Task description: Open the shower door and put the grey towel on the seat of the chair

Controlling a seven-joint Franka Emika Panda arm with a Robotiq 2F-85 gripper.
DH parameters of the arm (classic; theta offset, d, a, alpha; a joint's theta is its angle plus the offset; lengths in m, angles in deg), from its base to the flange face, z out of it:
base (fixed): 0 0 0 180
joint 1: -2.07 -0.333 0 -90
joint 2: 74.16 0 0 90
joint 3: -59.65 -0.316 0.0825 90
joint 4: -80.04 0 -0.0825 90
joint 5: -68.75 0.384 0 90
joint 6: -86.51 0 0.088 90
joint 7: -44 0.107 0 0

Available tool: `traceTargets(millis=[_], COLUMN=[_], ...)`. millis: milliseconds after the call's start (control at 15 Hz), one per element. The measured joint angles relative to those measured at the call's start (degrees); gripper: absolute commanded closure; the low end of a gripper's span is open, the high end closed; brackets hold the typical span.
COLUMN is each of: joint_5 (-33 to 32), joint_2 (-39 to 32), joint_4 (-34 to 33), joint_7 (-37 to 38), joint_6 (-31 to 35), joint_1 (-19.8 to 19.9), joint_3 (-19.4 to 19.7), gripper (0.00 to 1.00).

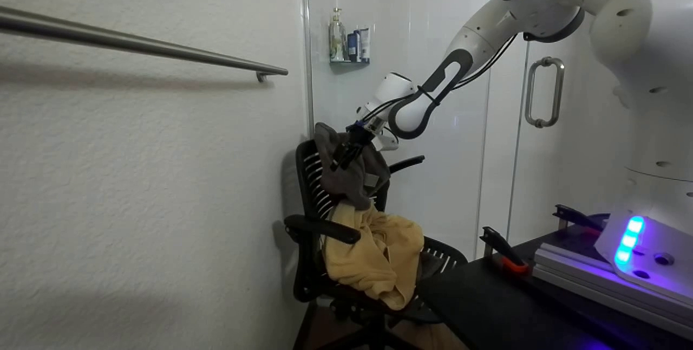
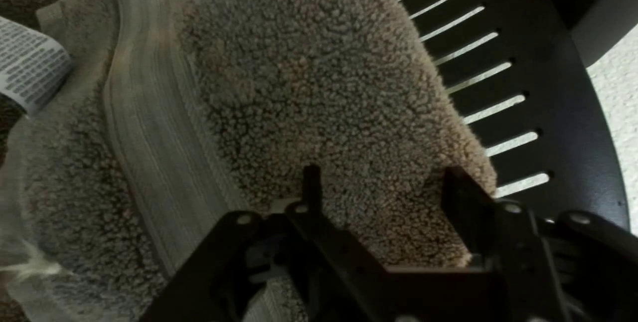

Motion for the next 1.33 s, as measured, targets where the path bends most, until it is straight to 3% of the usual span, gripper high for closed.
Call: traceTargets(millis=[200, 267, 400, 933, 1333], joint_5=[-6.7, -8.8, -12.8, -14.4, -16.9], joint_2=[1.0, 1.5, 2.4, 3.1, 2.8], joint_4=[-2.7, -3.5, -4.8, -5.3, -5.5], joint_7=[5.6, 7.3, 10.9, 15.7, 22.0], joint_6=[-1.4, -1.9, -3.6, -9.8, -13.6], joint_1=[0.0, 0.0, 0.0, -0.2, -0.2], joint_3=[-0.1, -0.2, -0.7, -4.5, -6.6], gripper=[0.9, 0.45, 0.51, 0.0, 0.0])
